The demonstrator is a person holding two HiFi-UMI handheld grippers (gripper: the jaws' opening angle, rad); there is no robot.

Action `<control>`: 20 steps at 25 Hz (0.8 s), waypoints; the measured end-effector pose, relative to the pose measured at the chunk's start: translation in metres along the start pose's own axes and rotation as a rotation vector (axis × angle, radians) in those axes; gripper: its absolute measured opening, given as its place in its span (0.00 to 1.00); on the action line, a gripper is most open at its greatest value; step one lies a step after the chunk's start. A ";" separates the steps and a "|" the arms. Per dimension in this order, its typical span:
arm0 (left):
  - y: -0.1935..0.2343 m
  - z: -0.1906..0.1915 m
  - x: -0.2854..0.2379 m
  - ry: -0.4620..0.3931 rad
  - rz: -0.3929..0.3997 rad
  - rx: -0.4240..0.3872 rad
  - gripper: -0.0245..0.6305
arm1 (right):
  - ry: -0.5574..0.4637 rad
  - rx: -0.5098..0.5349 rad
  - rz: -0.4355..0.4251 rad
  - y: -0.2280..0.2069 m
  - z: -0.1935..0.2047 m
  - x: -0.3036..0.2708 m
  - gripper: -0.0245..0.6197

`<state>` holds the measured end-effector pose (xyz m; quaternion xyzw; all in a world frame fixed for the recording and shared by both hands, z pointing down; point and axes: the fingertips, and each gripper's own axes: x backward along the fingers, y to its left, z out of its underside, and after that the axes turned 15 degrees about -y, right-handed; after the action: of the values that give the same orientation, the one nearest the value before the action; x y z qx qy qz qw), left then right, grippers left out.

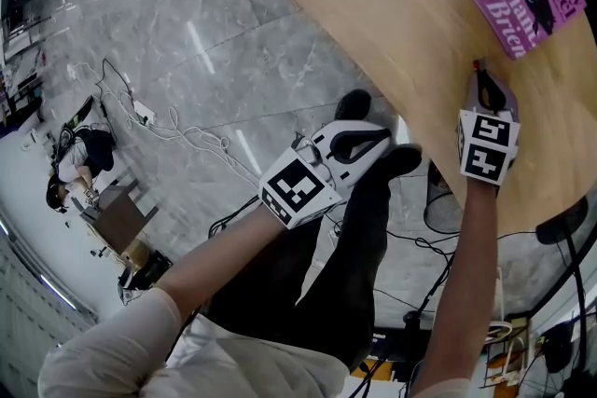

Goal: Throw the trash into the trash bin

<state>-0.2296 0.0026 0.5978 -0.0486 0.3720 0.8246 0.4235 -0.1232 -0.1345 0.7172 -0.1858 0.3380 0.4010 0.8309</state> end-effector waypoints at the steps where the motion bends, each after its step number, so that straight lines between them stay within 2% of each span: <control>1: -0.001 0.001 0.000 0.001 0.003 -0.002 0.05 | -0.002 -0.006 0.003 -0.001 0.000 0.001 0.09; 11: -0.022 0.006 -0.001 0.022 0.036 -0.029 0.05 | -0.021 -0.030 0.017 -0.005 0.009 0.036 0.07; 20: -0.065 0.031 -0.019 0.083 0.126 -0.080 0.05 | -0.016 -0.062 0.042 -0.019 0.044 0.088 0.07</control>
<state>-0.1631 0.0339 0.5902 -0.0760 0.3583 0.8611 0.3527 -0.0507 -0.0729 0.6863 -0.2011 0.3228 0.4300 0.8188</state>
